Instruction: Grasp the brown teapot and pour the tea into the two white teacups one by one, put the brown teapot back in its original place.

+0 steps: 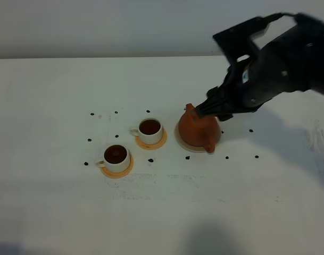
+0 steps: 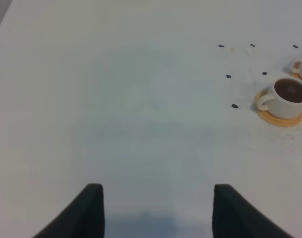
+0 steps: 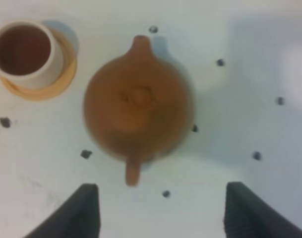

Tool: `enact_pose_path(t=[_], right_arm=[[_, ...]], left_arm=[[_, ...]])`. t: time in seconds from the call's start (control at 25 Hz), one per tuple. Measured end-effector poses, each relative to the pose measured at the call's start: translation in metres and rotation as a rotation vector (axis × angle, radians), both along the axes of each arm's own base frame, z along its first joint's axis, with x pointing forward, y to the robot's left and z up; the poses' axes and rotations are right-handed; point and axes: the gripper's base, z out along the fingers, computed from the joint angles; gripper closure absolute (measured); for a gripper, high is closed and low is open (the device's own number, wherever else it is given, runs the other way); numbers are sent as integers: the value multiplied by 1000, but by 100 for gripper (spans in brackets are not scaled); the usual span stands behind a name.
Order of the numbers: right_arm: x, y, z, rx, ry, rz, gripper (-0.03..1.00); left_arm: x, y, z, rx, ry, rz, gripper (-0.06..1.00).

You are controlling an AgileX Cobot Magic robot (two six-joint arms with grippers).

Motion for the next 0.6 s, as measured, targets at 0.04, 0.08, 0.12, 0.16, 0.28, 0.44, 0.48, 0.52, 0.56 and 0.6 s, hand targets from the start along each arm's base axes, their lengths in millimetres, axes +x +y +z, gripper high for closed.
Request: enact_pose_path(t=[0.04,0.08,0.12,0.16,0.28,0.44,0.48,0.52,0.56,0.6], right_arm=[[-5,-5,9,-8,-3,-4,44],[-10,-10,17,-17,-2,-9,44],[-16,-15,24,-29,5,-15,44],[-21,-19,30,-40,12,-21,44],[-38,-33,49,-58,32,-40,44],[-62,-53,77,-53,23,-59,44],[-69,-58,84,-48,19,-64,44],[-77,-64,91,-47,13,-70,44],[-82,-69,97,-48,1,-74,44],[-88,-74,103,-40,-17,-77,44]], left_arm=[[0,0,0,0,0,0,44],[0,0,0,0,0,0,44],[0,0,0,0,0,0,44],[0,0,0,0,0,0,44],[0,0,0,0,0,0,44],[0,0,0,0,0,0,44],[0,0,0,0,0,0,44],[0,0,0,0,0,0,44],[0,0,0,0,0,0,44],[0,0,0,0,0,0,44]])
